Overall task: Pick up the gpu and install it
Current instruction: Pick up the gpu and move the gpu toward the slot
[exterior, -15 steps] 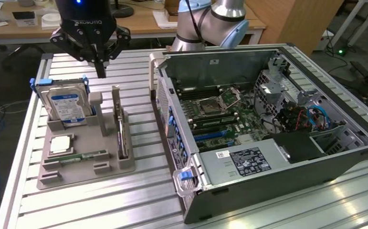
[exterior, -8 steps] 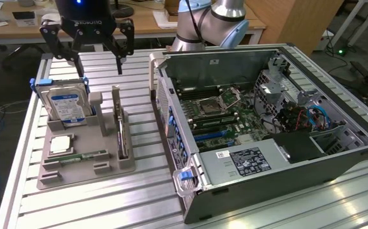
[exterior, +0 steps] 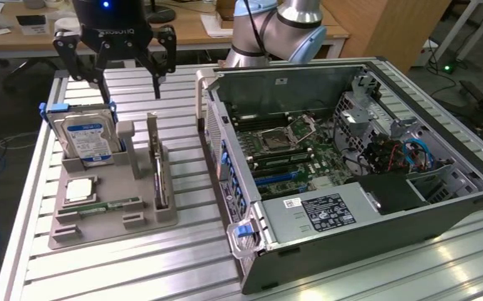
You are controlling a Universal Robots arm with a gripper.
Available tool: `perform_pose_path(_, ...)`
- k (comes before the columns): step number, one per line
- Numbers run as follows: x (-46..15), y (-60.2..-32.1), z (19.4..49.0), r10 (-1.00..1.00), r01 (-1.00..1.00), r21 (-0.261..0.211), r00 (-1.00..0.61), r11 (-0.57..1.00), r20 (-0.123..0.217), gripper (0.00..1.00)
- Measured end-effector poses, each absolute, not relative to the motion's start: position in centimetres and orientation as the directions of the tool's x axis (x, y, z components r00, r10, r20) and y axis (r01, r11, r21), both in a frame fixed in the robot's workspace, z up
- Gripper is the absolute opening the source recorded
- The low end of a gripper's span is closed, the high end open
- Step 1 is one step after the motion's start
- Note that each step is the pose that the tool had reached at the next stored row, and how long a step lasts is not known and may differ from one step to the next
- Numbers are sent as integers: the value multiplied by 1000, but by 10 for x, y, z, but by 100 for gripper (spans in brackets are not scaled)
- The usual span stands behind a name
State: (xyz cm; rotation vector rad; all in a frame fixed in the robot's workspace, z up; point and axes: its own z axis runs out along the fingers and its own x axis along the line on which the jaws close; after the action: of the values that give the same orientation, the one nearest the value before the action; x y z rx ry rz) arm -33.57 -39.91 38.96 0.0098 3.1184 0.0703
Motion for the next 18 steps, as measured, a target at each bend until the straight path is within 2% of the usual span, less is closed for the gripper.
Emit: perform_pose_path(18, -332, -400, 368, 4, 3, 45, -1000, 999, -22, 76)
